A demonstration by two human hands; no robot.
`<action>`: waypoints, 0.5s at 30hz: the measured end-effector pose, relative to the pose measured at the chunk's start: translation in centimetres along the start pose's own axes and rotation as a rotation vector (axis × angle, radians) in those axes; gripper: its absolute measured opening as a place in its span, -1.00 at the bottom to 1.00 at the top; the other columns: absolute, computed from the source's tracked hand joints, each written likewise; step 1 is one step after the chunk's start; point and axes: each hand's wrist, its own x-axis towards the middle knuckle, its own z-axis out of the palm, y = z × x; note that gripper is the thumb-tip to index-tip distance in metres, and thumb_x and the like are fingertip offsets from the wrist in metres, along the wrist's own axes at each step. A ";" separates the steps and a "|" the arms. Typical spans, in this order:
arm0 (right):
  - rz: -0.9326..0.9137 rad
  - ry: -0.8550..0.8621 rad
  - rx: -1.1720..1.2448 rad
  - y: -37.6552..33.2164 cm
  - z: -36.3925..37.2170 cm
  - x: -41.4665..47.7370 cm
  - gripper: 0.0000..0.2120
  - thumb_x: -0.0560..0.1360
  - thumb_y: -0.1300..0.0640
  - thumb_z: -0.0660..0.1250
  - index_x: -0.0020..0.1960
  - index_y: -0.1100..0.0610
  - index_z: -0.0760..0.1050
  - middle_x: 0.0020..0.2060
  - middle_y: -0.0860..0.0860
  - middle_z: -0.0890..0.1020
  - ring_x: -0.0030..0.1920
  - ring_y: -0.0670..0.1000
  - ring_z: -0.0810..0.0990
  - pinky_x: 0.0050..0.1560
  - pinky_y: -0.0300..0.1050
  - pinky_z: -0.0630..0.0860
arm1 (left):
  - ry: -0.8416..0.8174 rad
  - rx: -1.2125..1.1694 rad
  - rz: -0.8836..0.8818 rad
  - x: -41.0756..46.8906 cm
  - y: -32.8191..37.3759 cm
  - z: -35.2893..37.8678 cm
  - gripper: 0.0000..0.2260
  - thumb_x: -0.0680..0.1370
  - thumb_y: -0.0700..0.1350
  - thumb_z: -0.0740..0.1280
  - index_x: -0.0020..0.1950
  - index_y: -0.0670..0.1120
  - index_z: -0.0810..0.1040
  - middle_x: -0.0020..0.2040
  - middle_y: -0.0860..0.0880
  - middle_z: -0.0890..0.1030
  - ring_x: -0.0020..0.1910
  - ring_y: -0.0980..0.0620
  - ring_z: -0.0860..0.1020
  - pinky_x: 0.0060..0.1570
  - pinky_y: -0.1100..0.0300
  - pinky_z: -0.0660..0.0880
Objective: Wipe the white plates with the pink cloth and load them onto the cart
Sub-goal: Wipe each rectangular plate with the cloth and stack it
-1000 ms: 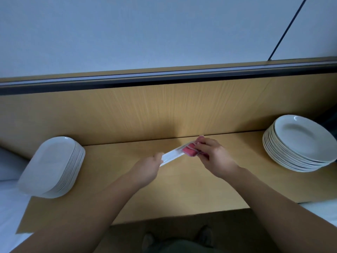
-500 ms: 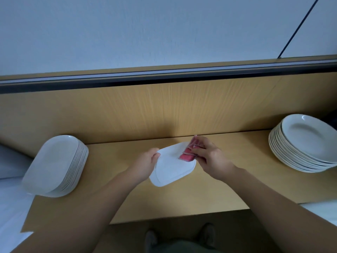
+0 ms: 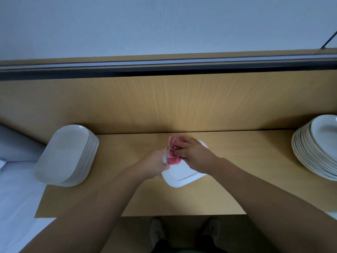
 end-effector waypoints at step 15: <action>0.134 -0.066 -0.033 2.2 1.8 0.4 -0.58 0.56 -0.03 0.14 0.34 0.07 0.48 0.35 0.04 0.50 0.36 0.23 0.42 0.29 0.23 0.36 | 0.068 -0.116 0.025 1.2 -1.3 0.9 -0.54 0.43 -0.29 0.39 0.29 0.03 0.52 0.07 0.08 0.63 0.06 0.11 0.57 0.05 0.19 0.51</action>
